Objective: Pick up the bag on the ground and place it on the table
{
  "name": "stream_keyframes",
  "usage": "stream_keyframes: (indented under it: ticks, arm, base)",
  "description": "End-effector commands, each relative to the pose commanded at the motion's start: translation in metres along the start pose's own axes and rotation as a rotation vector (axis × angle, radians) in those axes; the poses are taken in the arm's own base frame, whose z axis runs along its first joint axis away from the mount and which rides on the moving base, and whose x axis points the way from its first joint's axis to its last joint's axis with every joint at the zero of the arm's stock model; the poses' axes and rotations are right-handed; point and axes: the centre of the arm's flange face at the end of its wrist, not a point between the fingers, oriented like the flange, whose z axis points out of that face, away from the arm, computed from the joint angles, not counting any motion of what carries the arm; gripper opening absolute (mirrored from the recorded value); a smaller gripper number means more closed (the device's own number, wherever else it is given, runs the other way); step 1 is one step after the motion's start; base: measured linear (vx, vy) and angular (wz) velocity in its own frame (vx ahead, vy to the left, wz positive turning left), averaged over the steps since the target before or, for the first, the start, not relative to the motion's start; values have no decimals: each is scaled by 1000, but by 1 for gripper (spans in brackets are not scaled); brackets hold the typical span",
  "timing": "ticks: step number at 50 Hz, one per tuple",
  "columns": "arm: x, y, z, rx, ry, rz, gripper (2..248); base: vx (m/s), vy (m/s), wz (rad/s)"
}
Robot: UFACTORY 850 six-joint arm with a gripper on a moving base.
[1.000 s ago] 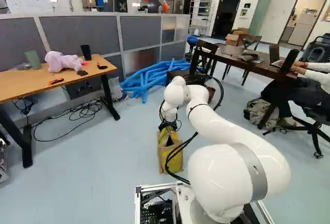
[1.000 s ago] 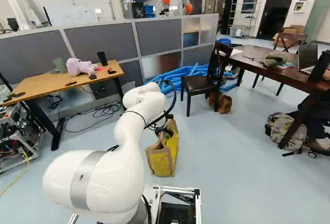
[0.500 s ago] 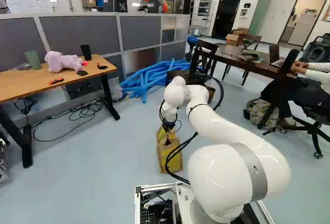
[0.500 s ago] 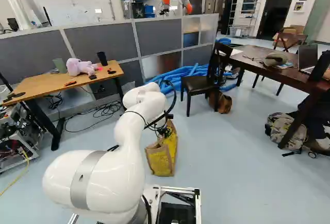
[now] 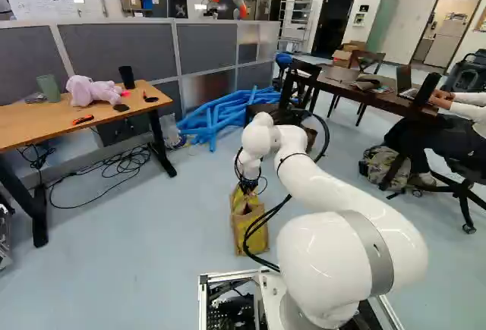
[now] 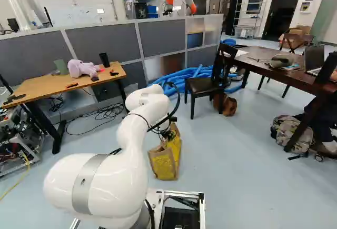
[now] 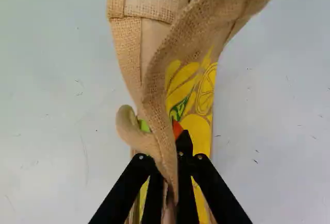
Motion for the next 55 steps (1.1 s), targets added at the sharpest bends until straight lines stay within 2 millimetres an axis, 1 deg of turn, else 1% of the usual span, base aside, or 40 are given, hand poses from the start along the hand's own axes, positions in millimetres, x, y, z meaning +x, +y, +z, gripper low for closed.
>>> stream_keyframes:
  ticks: [24,37,55]
  arm:
    - [5,-1,-33,0,-40,-1,28]
    - [3,-6,-53,1,-55,-8,28]
    - [-9,-11,-60,0,-82,-17,28]
  base:
    - [0,0,0]
    - [0,0,0]
    - [0,0,0]
